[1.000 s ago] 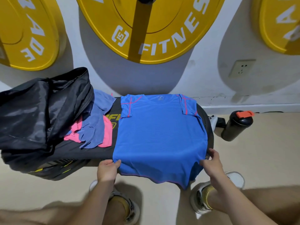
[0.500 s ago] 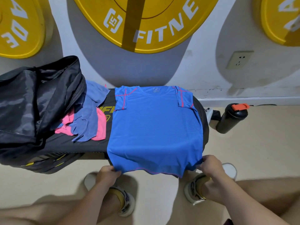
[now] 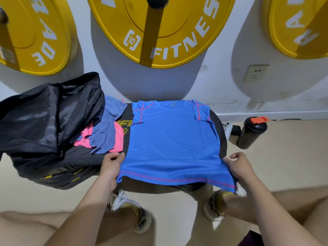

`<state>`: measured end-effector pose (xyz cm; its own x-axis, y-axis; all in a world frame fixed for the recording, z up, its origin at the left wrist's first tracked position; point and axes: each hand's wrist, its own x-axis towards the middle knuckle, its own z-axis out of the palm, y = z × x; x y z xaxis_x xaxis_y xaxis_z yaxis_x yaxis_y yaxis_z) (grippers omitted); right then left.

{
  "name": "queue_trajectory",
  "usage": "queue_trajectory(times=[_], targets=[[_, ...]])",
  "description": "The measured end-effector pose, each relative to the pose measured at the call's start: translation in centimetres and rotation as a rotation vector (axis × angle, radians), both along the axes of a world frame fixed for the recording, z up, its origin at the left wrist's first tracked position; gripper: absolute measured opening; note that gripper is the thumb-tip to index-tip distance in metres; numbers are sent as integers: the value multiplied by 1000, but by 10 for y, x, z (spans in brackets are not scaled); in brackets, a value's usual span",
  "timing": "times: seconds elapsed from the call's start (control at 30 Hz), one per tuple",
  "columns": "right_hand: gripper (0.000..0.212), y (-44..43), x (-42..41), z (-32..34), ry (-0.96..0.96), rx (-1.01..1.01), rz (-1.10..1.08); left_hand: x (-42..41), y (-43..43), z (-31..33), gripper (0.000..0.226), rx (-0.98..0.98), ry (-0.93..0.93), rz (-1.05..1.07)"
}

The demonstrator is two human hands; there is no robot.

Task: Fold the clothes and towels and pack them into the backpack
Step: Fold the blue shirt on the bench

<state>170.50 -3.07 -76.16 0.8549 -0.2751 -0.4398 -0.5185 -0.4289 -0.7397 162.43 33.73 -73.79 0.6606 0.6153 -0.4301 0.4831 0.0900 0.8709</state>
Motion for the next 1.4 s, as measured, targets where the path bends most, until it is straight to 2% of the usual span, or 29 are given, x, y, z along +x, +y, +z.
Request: queue_trajectory(times=[0.07, 0.13, 0.2, 0.27, 0.33, 0.47, 0.53, 0.6, 0.73, 0.87, 0.93, 0.97, 1.07, 1.17, 1.27, 1.33, 1.4], targets=[[34, -4, 1, 18, 25, 231, -74, -3, 2, 19, 12, -245, -70, 27], [29, -10, 1, 35, 70, 491, -99, -6, 7, 34, 4, -404, -122, 40], [18, -12, 3, 45, 73, 740, -134, -8, 9, 47, 12, -466, -183, 30], [19, -11, 4, 50, 51, 900, -166, -8, 10, 52, 20, -457, -196, 10], [24, -10, 4, 53, 52, 896, -120, -10, 10, 57, 21, -434, -207, 15], [22, -9, 6, 56, -13, 505, -47, -10, 18, 63, 16, -350, -176, -2], [22, -10, 9, 61, -89, 417, -48, -10, 26, 66, 15, -312, -157, -8], [19, -11, 13, 71, -122, 485, -30, -9, 31, 70, 14, -293, -152, -5], [16, -10, 35, 85, -116, 867, -92, 14, 38, 78, 14, -342, -234, 78], [28, -4, 74, 85, -77, 994, -124, 61, 42, 86, 22, -435, -283, 76], [36, 0, 97, 78, -43, 944, -54, 87, 49, 83, 39, -413, -273, -15], [39, 1, 110, 73, -26, 876, -5, 100, 53, 80, 48, -340, -245, -76], [43, 8, 151, 52, -72, 456, 159, 137, 60, 60, 64, 56, -116, -256], [47, 17, 182, 32, -157, 66, 320, 164, 57, 40, 54, 300, -46, -378], [42, 23, 194, 19, -230, -182, 427, 180, 62, 11, 57, 465, 11, -452], [30, 26, 200, 12, -290, -256, 409, 186, 73, -8, 44, 568, 49, -408], [17, 26, 205, 8, -332, -148, 347, 192, 77, -15, 19, 499, 44, -337]])
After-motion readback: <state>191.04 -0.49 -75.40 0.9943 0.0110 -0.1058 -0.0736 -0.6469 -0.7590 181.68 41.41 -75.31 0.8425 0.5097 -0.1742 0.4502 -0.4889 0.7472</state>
